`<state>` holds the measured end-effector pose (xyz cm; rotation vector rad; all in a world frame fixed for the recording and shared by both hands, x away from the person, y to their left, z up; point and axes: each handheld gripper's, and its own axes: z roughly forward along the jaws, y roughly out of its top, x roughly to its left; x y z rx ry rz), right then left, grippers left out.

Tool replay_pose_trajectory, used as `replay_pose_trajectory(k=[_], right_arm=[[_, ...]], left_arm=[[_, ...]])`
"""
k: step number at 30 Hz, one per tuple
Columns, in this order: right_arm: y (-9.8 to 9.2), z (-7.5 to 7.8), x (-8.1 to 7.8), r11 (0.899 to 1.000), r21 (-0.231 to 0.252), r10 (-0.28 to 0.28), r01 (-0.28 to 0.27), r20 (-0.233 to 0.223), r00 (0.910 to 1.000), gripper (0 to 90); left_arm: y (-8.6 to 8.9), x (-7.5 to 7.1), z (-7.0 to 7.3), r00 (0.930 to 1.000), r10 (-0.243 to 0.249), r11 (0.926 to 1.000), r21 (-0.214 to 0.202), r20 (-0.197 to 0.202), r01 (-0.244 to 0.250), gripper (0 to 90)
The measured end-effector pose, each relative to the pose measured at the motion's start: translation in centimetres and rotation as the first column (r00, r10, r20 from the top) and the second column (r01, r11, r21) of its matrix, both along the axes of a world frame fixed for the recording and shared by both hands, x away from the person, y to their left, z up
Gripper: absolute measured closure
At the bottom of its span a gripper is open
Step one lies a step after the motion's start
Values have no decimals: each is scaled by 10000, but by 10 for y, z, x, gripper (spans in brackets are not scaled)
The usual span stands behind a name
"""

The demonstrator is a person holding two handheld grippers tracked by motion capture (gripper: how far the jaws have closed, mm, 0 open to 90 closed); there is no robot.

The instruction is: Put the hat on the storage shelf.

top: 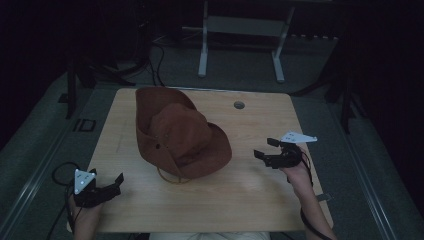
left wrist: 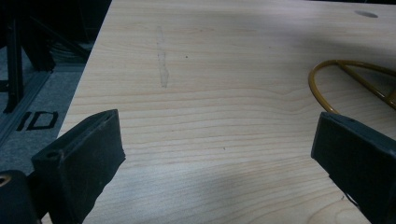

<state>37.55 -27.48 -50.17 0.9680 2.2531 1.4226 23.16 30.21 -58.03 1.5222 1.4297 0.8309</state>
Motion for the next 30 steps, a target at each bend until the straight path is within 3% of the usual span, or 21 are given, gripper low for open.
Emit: replay_pose_trajectory(k=[6,9,11,25,30], right_arm=[[-9,-20,-5,9992,-374,-179,166,-327,9993,170],[-16,-28,-8,9987,-411,-340,311,-719,9968,183],[-20,-36,-12,9968,-715,-417,367,-696,9967,182],[-41,-53,-27,9910,-941,-1030,948,-863,9909,140],[-47,-57,-36,9870,-1140,-1206,1133,-590,9909,142]], left_arm=[[0,0,0,10000,-11,10000,29,18,11,28],[0,0,0,10000,-4,10000,32,37,4,28],[0,0,0,10000,4,10000,35,50,-4,28],[0,0,0,10000,-81,10000,12,37,81,28],[0,0,0,9999,-98,9999,37,36,98,28]])
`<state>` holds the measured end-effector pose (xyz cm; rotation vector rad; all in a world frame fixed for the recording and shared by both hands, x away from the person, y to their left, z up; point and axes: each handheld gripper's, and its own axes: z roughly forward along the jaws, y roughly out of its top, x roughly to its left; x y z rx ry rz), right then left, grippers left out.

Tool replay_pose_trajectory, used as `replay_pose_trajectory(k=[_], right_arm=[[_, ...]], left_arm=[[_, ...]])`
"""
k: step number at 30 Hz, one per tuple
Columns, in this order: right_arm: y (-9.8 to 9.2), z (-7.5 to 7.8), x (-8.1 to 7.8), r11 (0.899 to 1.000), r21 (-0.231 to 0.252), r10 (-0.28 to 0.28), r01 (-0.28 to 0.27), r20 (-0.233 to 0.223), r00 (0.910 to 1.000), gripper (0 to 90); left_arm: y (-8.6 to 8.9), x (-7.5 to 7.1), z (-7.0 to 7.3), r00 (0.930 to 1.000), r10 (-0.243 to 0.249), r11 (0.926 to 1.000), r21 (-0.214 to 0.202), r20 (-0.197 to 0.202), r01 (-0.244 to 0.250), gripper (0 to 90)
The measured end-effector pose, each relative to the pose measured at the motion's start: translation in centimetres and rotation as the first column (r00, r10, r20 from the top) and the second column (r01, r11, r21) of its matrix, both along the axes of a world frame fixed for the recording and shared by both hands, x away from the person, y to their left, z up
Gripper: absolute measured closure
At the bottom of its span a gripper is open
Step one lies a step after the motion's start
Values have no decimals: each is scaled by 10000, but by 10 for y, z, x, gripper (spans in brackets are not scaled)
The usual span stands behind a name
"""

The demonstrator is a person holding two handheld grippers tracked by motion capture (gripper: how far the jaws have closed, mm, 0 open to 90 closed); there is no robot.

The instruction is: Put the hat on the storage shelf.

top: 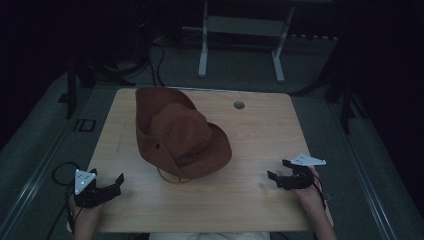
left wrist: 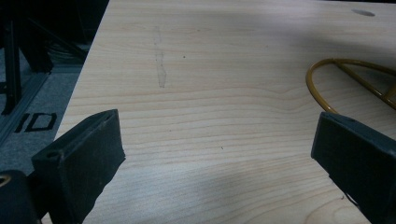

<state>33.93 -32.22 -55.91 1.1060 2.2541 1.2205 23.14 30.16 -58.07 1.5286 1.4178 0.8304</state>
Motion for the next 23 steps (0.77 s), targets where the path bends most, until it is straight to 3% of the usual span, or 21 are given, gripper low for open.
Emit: replay_pose_trajectory(k=[4,8,11,18,23], right_arm=[[-3,-3,-10,9972,-703,-228,255,395,9990,142],[-10,-5,-17,9976,-593,-341,365,420,9985,141],[-19,-7,-21,9967,-359,-719,733,396,9966,139],[-26,-9,-20,9887,-392,-1423,1445,542,9883,139],[-25,-10,-20,9872,-539,-1467,1499,594,9874,139]], left_arm=[[0,0,0,10000,28,10000,18,-46,-28,28],[-1,0,0,10000,10,10000,53,-38,-10,28],[0,0,0,10000,15,10000,44,-47,-14,28],[-1,0,-1,10000,6,10000,90,-49,-5,28],[-1,0,-1,10000,1,10000,94,-52,-1,28]])
